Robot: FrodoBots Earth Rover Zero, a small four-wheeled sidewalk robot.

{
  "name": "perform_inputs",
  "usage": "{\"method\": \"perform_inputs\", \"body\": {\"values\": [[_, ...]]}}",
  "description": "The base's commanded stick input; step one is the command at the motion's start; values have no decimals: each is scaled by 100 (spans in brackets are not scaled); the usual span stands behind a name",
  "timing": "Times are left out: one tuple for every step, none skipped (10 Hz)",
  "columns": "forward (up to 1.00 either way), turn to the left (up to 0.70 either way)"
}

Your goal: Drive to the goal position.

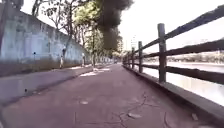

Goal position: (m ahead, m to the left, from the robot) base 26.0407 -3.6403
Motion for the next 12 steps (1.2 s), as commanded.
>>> {"method": "perform_inputs", "body": {"values": [[100, 1], [100, 3], [100, 6], [100, 12], [100, 19], [100, 3], [100, 1], [100, 1], [100, 1], [100, 1], [100, 1], [100, -3]]}}
